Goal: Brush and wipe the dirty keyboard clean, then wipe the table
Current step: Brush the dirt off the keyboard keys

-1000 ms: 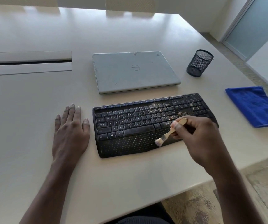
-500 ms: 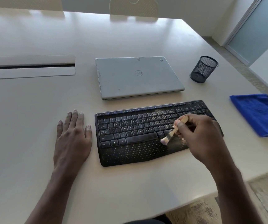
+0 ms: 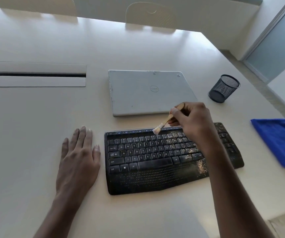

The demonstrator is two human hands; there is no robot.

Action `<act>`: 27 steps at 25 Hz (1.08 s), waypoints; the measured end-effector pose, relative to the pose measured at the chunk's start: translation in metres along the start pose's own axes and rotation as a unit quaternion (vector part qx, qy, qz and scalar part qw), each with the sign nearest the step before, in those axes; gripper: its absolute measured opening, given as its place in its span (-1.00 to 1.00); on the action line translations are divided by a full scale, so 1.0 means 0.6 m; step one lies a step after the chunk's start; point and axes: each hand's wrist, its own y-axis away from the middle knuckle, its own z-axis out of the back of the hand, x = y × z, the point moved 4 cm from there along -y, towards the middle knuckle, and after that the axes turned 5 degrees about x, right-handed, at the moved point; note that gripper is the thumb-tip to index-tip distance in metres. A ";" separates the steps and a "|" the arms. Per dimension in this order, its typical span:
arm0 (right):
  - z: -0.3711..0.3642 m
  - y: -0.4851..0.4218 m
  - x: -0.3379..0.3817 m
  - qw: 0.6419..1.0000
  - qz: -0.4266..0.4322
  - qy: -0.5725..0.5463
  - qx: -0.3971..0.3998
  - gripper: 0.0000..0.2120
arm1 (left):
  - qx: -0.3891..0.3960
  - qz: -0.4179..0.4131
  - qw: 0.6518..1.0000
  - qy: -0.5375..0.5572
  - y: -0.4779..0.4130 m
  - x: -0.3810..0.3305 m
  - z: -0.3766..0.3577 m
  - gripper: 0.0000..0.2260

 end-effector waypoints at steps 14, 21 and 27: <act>0.025 0.004 -0.023 0.999 -0.024 -0.003 -0.048 -0.86 | 0.000 0.000 1.000 0.002 0.001 0.001 -0.003 -0.42; 0.070 0.005 -0.048 0.971 -0.044 0.185 -0.144 -0.76 | -0.006 0.000 1.000 -0.002 0.001 0.000 -0.003 -0.42; 0.013 0.026 -0.017 0.999 -0.032 0.006 -0.022 -0.88 | -0.002 -0.001 1.000 -0.001 0.001 0.001 -0.003 -0.41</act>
